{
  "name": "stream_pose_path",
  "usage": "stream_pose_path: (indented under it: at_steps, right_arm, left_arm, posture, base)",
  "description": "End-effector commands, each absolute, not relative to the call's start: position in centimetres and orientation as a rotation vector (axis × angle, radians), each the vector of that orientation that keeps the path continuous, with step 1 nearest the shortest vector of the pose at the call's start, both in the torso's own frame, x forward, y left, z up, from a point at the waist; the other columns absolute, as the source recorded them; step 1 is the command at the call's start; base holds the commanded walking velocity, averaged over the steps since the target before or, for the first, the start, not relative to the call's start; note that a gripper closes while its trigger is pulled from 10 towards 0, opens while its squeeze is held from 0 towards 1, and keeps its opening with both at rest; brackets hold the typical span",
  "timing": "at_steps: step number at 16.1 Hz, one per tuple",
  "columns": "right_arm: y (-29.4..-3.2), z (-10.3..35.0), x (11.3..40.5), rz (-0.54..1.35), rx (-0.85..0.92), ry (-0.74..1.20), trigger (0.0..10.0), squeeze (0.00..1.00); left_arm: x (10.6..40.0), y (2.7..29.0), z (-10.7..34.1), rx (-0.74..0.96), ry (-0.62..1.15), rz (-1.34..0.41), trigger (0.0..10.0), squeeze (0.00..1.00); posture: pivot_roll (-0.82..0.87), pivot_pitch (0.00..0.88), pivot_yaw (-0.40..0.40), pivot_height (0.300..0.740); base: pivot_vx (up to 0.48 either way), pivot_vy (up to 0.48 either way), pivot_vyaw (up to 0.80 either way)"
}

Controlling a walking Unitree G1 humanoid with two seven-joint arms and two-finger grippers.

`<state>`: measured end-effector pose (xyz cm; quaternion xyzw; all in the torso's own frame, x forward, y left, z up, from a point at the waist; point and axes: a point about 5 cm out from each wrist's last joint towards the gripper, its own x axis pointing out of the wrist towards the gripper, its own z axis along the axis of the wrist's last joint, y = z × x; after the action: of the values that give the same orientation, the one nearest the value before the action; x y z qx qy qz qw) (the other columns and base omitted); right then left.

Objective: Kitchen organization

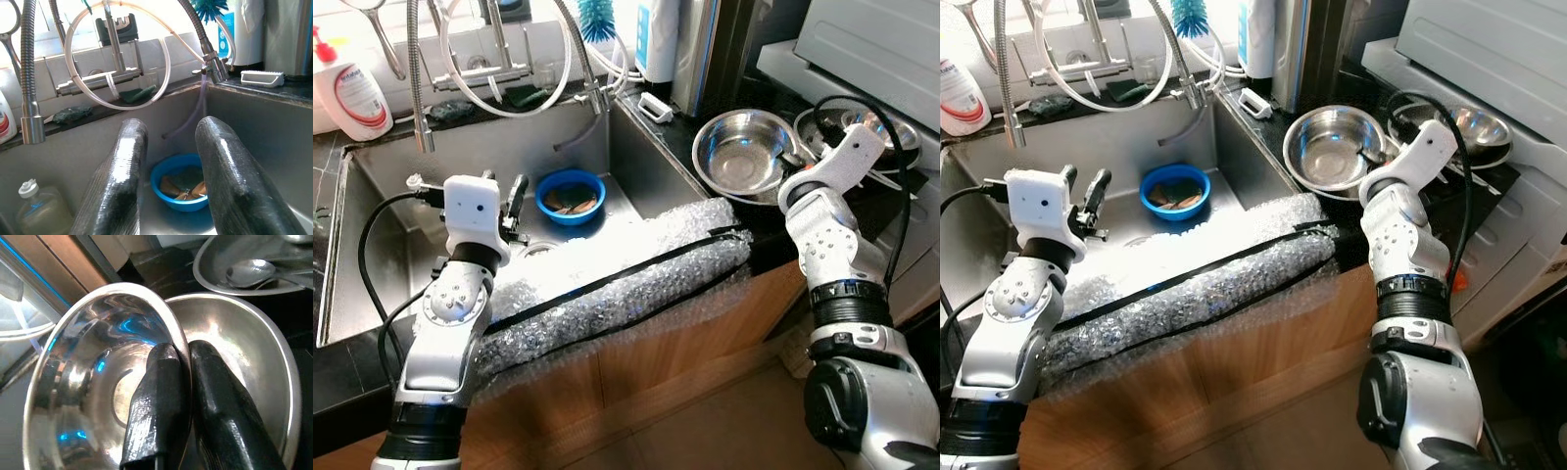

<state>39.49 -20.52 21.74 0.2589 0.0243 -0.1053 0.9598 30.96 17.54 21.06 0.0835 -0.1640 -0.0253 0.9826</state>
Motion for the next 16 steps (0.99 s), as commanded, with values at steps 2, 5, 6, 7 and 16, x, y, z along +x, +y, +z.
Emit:
stream_pose_path:
  at_steps: [2,5,6,7,16]
  right_arm:
    - [-21.2,22.4,39.1,-0.258,0.526,-0.025,0.0,0.00]
    - [-21.6,23.0,38.6,-0.276,0.530,-0.081,0.0,0.00]
    - [-21.6,23.1,38.5,-0.275,0.524,-0.096,0.0,0.00]
    - [-21.4,23.5,38.3,-0.266,0.520,-0.139,0.0,0.00]
    - [-19.0,27.2,37.0,0.043,0.737,-0.471,10.0,0.00]
  left_arm:
    - [30.8,17.7,22.6,0.172,-0.404,-0.023,10.0,0.00]
    - [30.5,17.9,23.4,0.152,-0.445,0.005,10.0,0.00]
    - [30.5,17.9,23.6,0.149,-0.457,0.008,10.0,0.00]
    - [30.5,17.9,23.9,0.148,-0.471,0.015,10.0,0.00]
    - [30.6,18.2,25.1,-0.068,-0.493,0.034,10.0,0.00]
  posture:
    - [0.00,0.061,0.014,0.740]
    - [0.00,0.066,0.014,0.740]
    - [0.00,0.069,0.013,0.740]
    - [0.00,0.068,0.013,0.740]
    - [0.00,0.055,0.007,0.740]
  base:
    - [0.000,0.000,0.00]
    - [0.000,0.000,0.00]
    - [0.000,0.000,0.00]
    - [0.000,0.000,0.00]
    - [0.000,0.000,0.00]
